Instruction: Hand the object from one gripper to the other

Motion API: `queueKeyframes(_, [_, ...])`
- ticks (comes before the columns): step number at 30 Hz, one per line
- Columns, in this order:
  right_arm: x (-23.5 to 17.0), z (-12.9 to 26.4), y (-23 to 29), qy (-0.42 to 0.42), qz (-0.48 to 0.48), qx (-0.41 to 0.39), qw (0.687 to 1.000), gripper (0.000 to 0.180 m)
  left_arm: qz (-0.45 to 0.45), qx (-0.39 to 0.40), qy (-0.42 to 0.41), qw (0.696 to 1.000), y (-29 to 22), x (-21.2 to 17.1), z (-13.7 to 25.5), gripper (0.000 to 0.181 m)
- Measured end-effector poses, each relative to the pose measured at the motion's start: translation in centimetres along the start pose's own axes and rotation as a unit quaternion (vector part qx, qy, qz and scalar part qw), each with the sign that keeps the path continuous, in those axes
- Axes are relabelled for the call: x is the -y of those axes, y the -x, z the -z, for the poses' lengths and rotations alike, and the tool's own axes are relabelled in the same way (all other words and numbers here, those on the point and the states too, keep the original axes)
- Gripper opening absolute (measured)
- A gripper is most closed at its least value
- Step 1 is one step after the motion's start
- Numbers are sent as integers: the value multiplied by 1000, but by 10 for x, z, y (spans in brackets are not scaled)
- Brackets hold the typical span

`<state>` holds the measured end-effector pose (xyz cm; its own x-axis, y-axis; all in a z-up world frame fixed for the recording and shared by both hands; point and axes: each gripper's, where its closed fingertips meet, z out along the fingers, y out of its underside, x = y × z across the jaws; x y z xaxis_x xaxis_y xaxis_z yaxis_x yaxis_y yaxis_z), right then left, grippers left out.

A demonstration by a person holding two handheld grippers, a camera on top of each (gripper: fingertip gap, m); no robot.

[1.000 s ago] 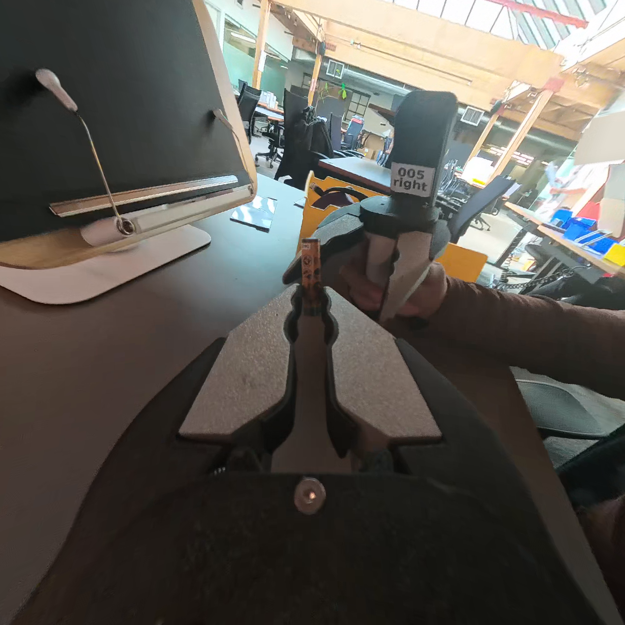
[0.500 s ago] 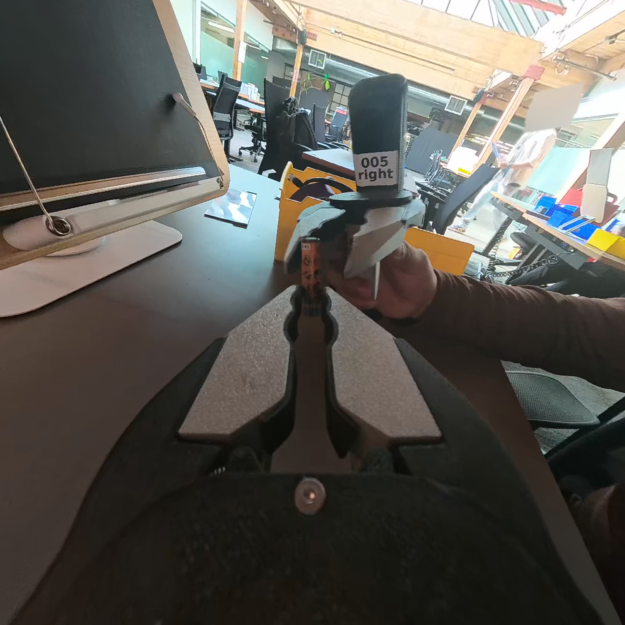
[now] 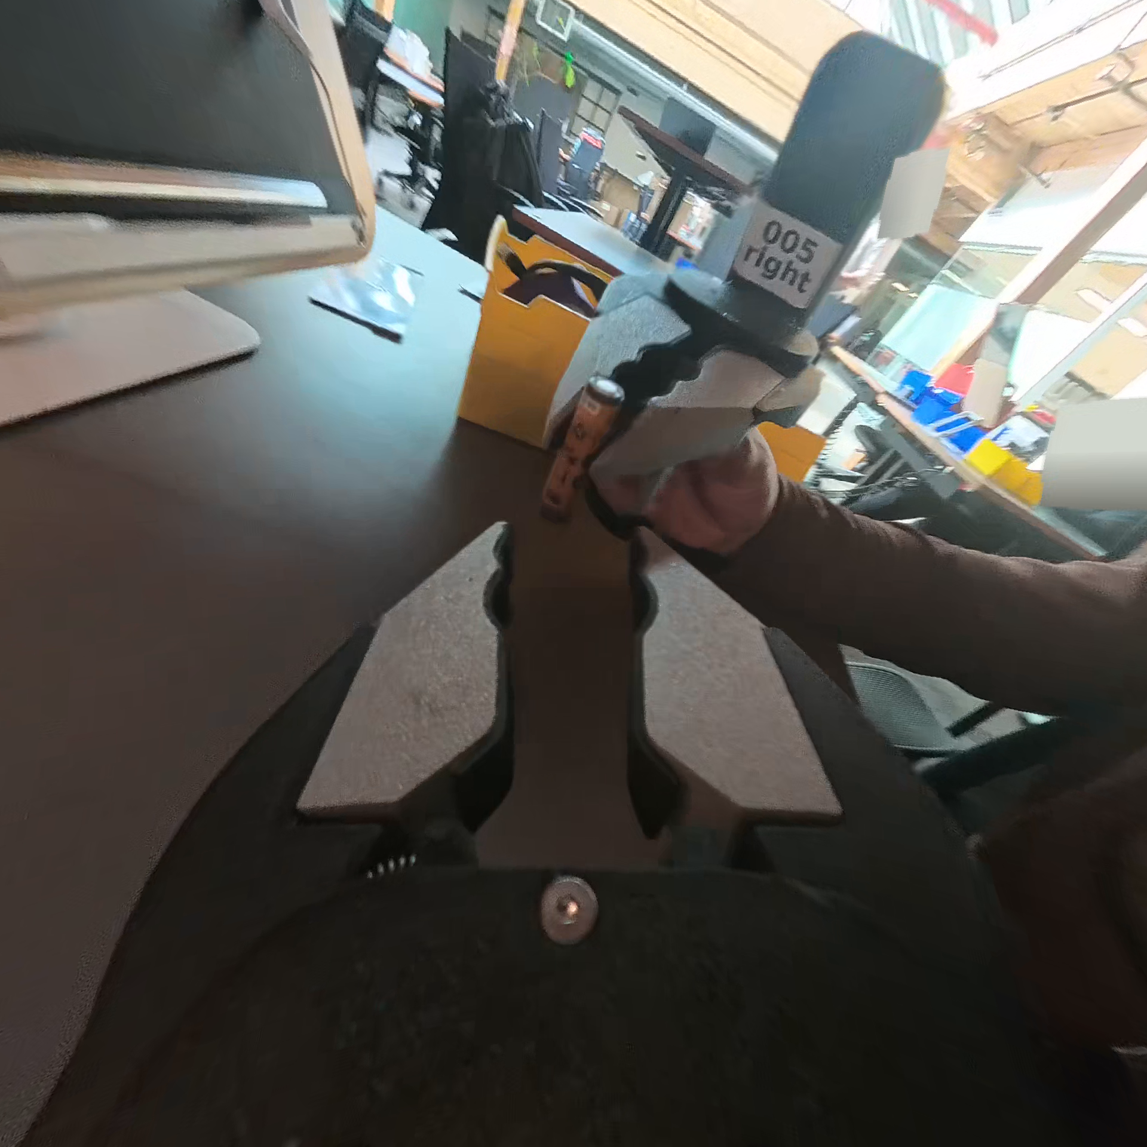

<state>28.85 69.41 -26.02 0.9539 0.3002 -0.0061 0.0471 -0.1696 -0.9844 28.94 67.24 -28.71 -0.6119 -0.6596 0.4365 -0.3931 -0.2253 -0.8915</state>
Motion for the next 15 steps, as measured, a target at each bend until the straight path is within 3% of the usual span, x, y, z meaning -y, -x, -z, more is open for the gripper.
queueKeyframes(3, [4,5,-3,6,93,-52,994,6,48,-52,0,998,-9,-2,-3,60])
queueKeyframes(6, [6,8,1,22,201,-92,975,6,90,-85,-13,992,-14,2,-1,71])
queueKeyframes(10, [3,5,10,47,311,-124,941,6,117,-109,-46,986,-16,13,7,70])
queueKeyframes(15, [7,1,28,27,348,-104,931,6,146,-159,-71,974,-24,22,16,55])
